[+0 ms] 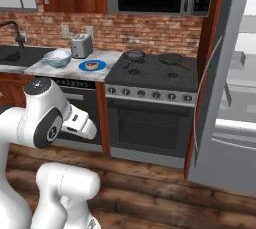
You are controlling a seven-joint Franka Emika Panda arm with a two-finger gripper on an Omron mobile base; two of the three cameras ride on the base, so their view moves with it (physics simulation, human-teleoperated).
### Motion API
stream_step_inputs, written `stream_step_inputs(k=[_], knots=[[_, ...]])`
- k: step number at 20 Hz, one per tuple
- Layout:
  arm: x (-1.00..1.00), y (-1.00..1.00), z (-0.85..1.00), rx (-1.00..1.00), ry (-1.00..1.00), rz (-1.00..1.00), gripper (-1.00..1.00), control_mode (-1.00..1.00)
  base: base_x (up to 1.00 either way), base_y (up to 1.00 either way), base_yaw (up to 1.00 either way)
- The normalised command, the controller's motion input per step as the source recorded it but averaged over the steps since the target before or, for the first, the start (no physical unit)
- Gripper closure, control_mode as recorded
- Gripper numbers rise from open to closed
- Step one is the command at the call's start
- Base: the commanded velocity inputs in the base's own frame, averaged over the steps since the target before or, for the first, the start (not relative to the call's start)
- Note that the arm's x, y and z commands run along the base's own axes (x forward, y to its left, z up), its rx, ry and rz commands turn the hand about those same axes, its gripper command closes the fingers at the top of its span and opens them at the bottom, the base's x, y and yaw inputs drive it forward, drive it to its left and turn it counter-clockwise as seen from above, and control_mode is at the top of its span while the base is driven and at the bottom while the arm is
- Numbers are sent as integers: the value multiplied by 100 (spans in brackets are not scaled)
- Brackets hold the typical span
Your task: Place one of the steaks on the plate and the other in the bowl. Then place the bowl in the fridge.
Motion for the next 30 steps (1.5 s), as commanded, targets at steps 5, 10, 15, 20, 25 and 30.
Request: stream_step_inputs(k=[5,10,15,20,25,30], knots=[[0,0,0,0,0,0,-100,100,64,100,1],[0,0,0,0,0,0,-100,100,77,100,0],[0,0,0,0,0,0,-100,100,87,100,0],[0,0,0,0,0,0,-100,100,100,74,7],[0,0,0,0,0,0,-100,100,85,-14,14],[0,0,0,0,0,0,-100,100,35,-29,3]])
